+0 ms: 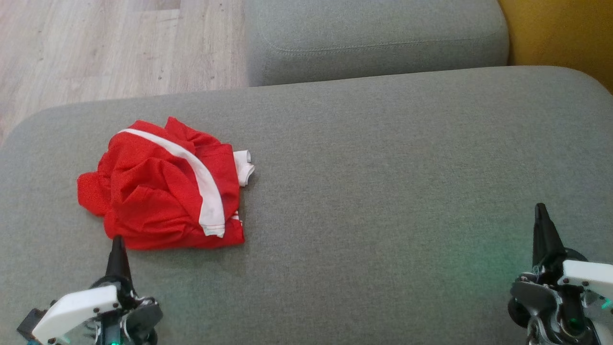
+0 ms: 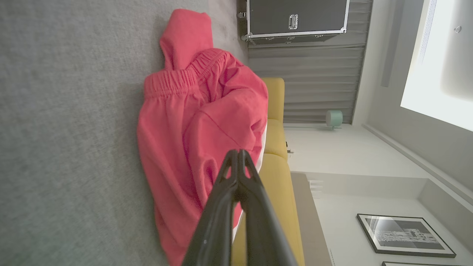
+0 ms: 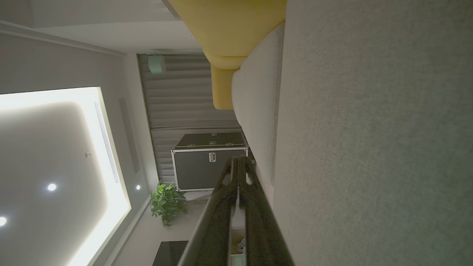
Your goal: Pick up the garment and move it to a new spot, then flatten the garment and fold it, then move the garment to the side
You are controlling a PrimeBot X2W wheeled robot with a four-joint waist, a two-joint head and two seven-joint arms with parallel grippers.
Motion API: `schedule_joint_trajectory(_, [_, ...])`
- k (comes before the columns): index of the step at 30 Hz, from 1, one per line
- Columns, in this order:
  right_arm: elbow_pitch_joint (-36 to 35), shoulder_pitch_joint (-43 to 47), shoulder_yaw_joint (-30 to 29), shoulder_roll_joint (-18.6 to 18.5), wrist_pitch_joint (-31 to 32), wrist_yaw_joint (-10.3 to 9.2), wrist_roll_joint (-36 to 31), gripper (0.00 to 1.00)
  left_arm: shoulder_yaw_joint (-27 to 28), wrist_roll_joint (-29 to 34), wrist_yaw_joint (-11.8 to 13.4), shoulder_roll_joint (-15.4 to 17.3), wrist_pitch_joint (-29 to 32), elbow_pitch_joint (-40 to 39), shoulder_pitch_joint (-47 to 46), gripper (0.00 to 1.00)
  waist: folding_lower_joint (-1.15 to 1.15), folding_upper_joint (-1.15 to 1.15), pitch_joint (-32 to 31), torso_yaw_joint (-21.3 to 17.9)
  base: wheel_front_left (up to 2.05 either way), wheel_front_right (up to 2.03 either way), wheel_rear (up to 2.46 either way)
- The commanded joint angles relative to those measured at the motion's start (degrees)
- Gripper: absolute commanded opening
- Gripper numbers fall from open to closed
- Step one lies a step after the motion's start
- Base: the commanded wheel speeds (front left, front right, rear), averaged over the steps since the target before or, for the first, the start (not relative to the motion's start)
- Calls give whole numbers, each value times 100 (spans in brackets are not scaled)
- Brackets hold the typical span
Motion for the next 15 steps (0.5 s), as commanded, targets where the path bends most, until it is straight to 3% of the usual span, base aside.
schedule_joint_trajectory(1, [-219,-316,119,-29,39,-4,42,0,207,-31,-36,48,40,-212,-288,0,0,0,0,0,0,0,0])
schedule_joint_trajectory(2, [-1,0,0,0,0,0,0,100,0,0,0,0,0,0,0,100,0,0,0,0,0,0,0])
schedule_joint_trajectory(15, [107,90,165,9,-173,0,-180,100,-51,99,3,-4,-175,64,149,100,0,0,-21,-20,0,0,0])
